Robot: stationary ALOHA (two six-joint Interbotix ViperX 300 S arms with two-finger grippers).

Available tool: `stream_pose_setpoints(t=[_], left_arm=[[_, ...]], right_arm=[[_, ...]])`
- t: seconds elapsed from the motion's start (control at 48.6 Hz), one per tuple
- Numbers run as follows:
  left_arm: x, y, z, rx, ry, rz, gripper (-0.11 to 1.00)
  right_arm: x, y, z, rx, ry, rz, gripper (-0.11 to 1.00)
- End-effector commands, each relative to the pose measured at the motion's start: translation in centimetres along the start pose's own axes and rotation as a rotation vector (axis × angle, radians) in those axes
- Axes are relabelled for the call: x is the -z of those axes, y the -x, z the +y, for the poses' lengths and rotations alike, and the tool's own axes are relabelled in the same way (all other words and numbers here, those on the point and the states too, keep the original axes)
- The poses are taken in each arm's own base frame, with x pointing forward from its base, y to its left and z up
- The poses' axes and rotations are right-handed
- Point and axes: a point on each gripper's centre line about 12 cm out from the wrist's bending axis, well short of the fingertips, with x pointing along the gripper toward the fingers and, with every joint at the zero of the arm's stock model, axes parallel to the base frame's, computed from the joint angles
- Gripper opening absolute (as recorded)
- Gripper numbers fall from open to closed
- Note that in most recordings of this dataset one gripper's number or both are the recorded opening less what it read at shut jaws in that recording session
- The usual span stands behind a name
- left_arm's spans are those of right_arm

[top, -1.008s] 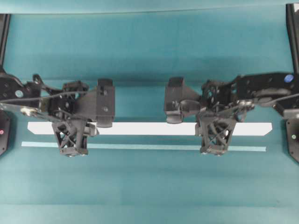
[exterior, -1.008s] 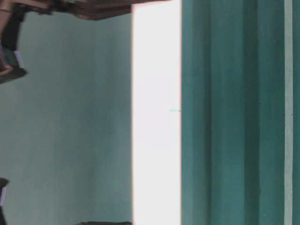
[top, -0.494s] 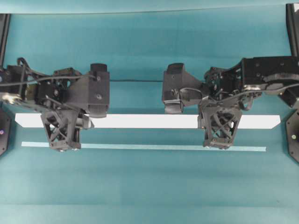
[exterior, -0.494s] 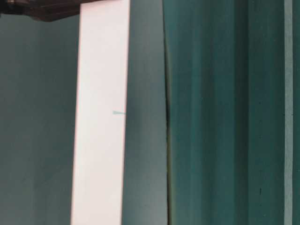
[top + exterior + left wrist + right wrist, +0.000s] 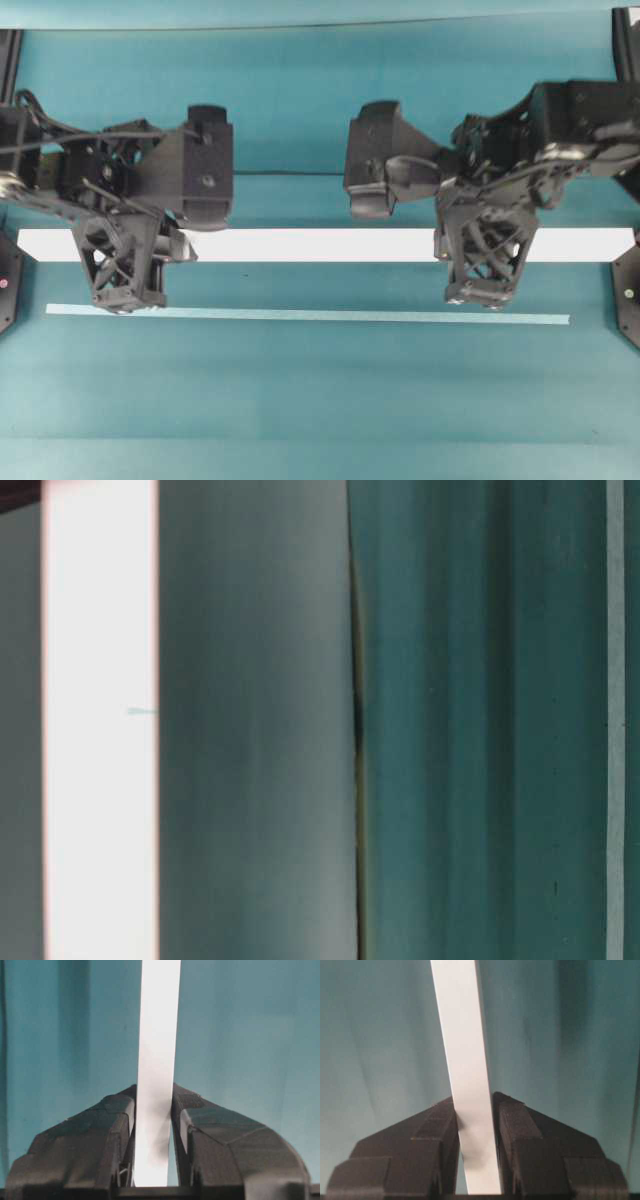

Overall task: Lift a wooden board with both hands.
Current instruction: 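Lift the board with both grippers and move it back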

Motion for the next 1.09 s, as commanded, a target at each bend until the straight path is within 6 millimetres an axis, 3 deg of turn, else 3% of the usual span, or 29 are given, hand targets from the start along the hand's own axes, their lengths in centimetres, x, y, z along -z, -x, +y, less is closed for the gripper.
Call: stream_pose_setpoints(t=[0.0,0.514,0.844,1.07], left_arm=[[-0.8,2.3,0.2,0.0,0.011,-0.057,0.18],[-2.8,7.9,0.5,-0.006,0.018,-0.089,0.18],[-3.3,9.7,0.8,-0.01,0.022,-0.113,0.18],[-3.2,9.7,0.8,-0.011,0.022,-0.099,0.18]], right_arm=[[-0.3,2.4,0.3,-0.007,-0.019,-0.041,0.21],[-0.5,8.6,0.4,0.029,-0.006,-0.11,0.21],[-0.6,9.7,0.6,0.025,-0.003,-0.141,0.21],[-0.6,9.9,0.8,0.023,0.002,-0.146,0.21]])
